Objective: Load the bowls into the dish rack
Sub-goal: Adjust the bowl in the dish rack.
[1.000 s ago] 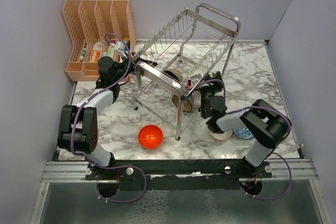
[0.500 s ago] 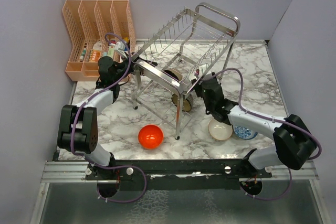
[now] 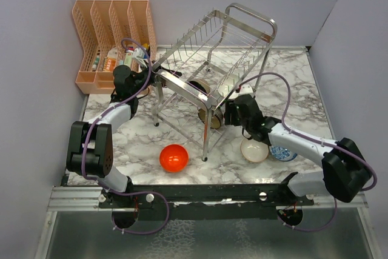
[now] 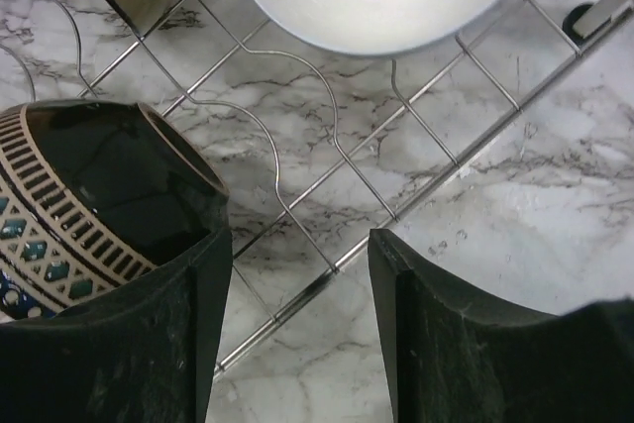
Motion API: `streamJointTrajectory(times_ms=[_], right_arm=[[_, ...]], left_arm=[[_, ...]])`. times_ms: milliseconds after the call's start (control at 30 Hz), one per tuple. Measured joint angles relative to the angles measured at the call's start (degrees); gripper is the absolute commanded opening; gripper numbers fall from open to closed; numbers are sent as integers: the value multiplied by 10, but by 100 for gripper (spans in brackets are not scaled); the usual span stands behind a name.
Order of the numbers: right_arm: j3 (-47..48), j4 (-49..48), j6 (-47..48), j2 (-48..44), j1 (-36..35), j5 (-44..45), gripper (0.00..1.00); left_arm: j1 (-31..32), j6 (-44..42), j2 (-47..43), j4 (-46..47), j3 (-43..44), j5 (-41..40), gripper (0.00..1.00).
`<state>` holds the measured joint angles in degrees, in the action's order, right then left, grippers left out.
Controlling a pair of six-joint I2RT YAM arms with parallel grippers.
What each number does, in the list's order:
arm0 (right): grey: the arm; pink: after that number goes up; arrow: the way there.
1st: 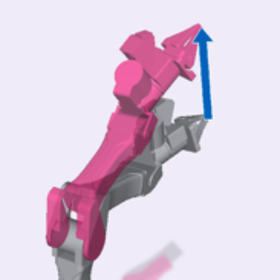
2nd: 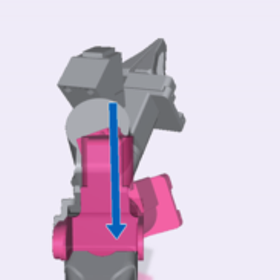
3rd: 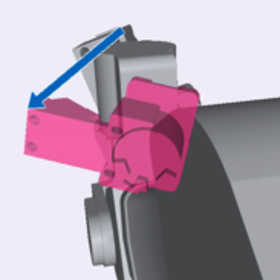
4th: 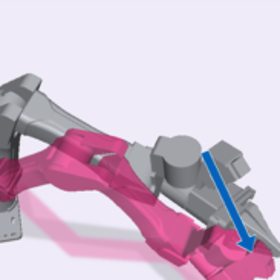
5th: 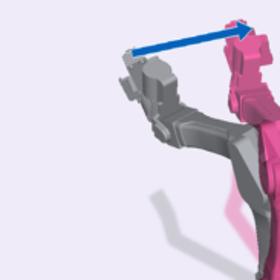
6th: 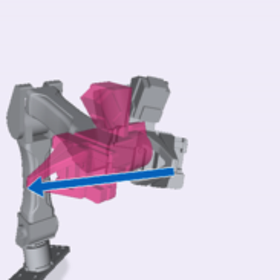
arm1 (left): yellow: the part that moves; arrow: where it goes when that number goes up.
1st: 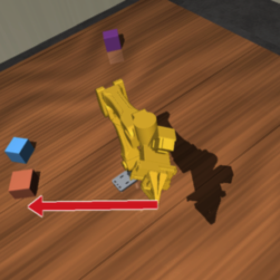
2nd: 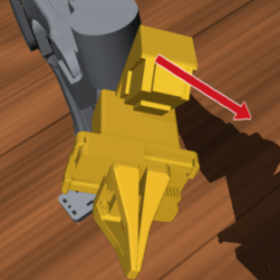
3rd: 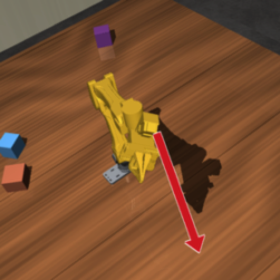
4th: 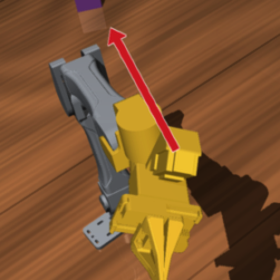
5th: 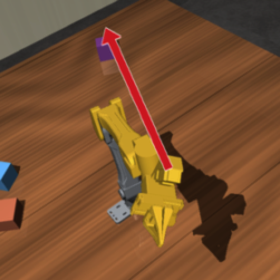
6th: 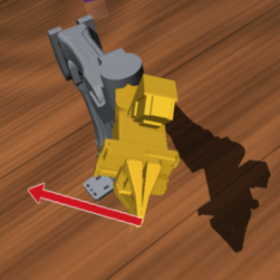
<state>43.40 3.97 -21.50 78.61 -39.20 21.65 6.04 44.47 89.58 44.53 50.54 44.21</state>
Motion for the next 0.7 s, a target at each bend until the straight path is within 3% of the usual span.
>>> streamJointTrajectory(times_ms=[167, 400, 500, 633, 667, 700], right_arm=[[-27, 25, -70, -51, 49, -100, 57], [-28, 29, -131, -52, 116, -232, 59], [-41, 8, -168, -54, 163, -304, 68], [-80, -24, -234, -69, 221, -353, 71], [-89, -33, -249, -74, 229, -357, 75], [-96, -40, -262, -79, 232, -360, 86]], left_arm=[[0, 0, 0, 0, 0, 1, 99], [0, 0, 0, 0, 0, 2, 99], [0, 0, 0, -1, 0, 2, 99], [0, -1, 0, -2, 1, 3, 99], [0, -2, 0, -3, 1, 3, 99], [0, -2, 0, -4, 2, 3, 99]])
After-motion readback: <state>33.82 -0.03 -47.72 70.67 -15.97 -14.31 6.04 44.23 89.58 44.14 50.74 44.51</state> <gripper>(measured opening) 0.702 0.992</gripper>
